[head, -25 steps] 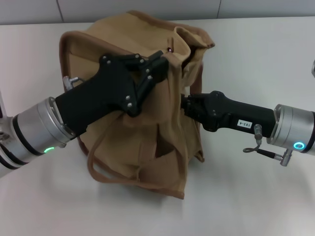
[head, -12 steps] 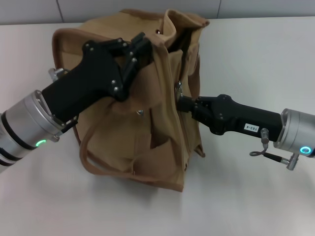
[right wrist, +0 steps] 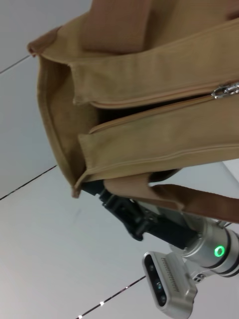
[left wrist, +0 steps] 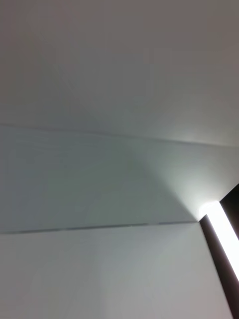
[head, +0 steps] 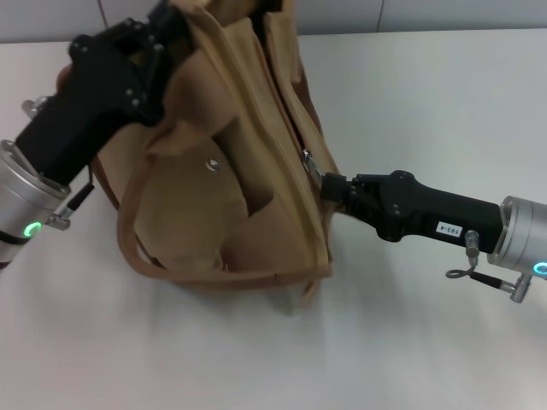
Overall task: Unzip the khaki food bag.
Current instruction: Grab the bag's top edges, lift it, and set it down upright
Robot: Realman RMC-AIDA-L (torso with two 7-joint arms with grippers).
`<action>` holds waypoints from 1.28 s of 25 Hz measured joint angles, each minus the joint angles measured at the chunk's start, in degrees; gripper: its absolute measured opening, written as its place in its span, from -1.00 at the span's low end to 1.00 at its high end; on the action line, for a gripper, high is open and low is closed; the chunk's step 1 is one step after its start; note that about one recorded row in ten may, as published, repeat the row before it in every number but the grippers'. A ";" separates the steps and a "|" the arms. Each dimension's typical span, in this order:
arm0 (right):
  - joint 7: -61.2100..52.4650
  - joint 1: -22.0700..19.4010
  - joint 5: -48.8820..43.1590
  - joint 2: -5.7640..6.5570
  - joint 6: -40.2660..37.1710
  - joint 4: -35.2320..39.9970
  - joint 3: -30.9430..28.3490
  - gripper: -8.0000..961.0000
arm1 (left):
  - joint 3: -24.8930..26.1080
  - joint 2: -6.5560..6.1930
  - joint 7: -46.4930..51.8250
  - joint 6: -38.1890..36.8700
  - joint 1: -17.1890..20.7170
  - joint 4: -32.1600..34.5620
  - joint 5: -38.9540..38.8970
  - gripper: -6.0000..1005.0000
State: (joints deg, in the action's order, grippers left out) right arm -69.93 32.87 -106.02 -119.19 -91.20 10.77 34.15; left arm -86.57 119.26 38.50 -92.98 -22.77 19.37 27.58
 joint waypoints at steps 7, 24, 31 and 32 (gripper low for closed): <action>-0.52 -2.00 -0.19 0.21 -0.21 1.70 0.72 -0.98 | 0.06 -0.14 0.45 0.00 1.17 -0.06 -5.45 -0.95; 4.80 -5.73 1.32 0.03 0.23 8.78 2.78 -0.89 | 3.01 -0.40 1.49 -0.15 2.12 -0.63 -7.14 -0.95; 25.14 -4.37 5.06 -0.38 0.62 0.57 2.53 -0.73 | 2.55 -0.26 1.57 -0.13 2.11 -0.74 -6.91 -0.94; 27.05 -4.08 5.29 -0.42 0.86 -0.41 2.49 -0.64 | 2.53 -0.23 1.62 -0.11 2.12 -0.77 -6.88 -0.95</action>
State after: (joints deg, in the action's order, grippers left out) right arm -42.88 28.78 -100.73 -119.61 -90.34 10.36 36.64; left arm -84.05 119.03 40.13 -93.10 -20.66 18.60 20.70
